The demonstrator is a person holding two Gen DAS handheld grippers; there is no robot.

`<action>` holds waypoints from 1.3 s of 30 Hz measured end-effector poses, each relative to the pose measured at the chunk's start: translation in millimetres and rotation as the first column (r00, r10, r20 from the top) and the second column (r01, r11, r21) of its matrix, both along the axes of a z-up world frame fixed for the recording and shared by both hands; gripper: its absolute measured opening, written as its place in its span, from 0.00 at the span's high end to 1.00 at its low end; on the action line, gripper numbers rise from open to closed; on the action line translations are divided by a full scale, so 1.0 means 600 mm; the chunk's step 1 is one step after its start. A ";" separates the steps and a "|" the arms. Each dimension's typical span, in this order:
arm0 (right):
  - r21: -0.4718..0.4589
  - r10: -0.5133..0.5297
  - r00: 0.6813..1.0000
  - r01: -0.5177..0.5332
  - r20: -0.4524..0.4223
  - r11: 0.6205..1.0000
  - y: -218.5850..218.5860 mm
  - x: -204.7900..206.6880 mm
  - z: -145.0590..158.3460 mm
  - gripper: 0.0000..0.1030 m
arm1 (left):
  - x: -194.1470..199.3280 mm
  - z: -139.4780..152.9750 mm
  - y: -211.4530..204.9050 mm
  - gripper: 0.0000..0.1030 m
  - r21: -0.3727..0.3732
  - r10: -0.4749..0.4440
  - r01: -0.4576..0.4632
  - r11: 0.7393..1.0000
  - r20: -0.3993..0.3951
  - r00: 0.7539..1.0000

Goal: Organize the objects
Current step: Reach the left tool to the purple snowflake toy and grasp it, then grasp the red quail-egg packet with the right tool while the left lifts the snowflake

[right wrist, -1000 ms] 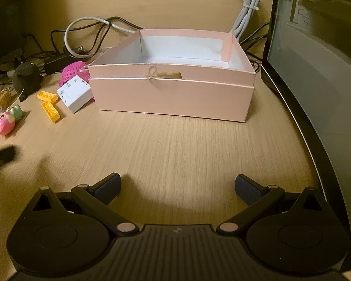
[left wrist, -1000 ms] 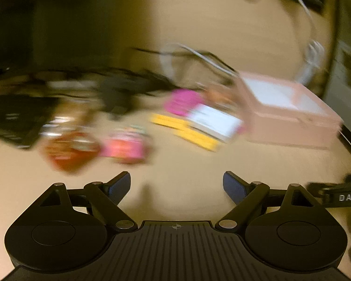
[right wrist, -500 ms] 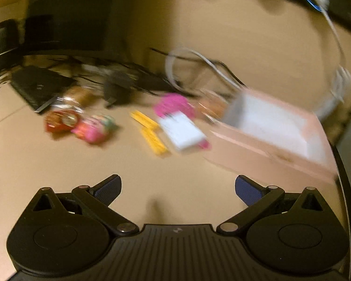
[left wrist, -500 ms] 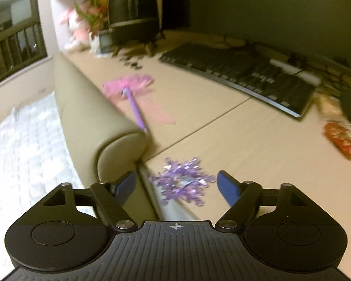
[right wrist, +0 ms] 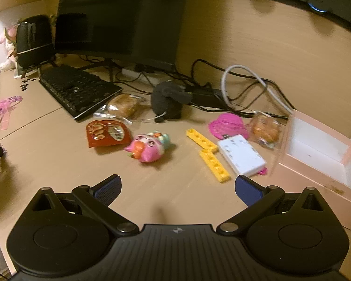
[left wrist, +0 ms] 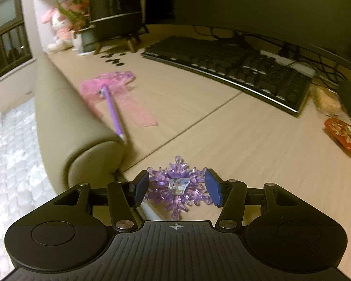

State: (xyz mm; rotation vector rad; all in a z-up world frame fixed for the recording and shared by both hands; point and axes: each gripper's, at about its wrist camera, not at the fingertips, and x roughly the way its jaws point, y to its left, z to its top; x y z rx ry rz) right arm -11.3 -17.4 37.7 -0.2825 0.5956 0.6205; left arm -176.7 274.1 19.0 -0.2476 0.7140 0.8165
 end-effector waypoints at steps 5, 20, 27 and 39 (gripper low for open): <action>0.018 0.113 0.993 -0.114 0.034 0.993 0.050 -0.003 0.010 0.00 | 0.005 0.022 -0.027 0.44 -0.034 -0.129 0.132 0.991 0.066 0.989; -0.069 0.264 0.936 -0.287 -0.232 0.956 0.281 0.143 -0.056 0.18 | 0.068 0.074 -0.061 0.44 -0.112 -0.438 0.451 0.885 0.125 0.890; 0.012 0.247 0.953 -0.249 -0.173 0.969 0.170 0.071 0.019 0.28 | 0.101 0.076 -0.083 0.44 -0.114 -0.540 0.554 0.825 0.129 0.832; -0.053 -0.218 0.976 0.219 0.027 0.974 -0.180 -0.070 0.092 0.28 | 0.256 0.129 -0.325 0.44 -0.044 -0.815 0.851 0.523 0.266 0.515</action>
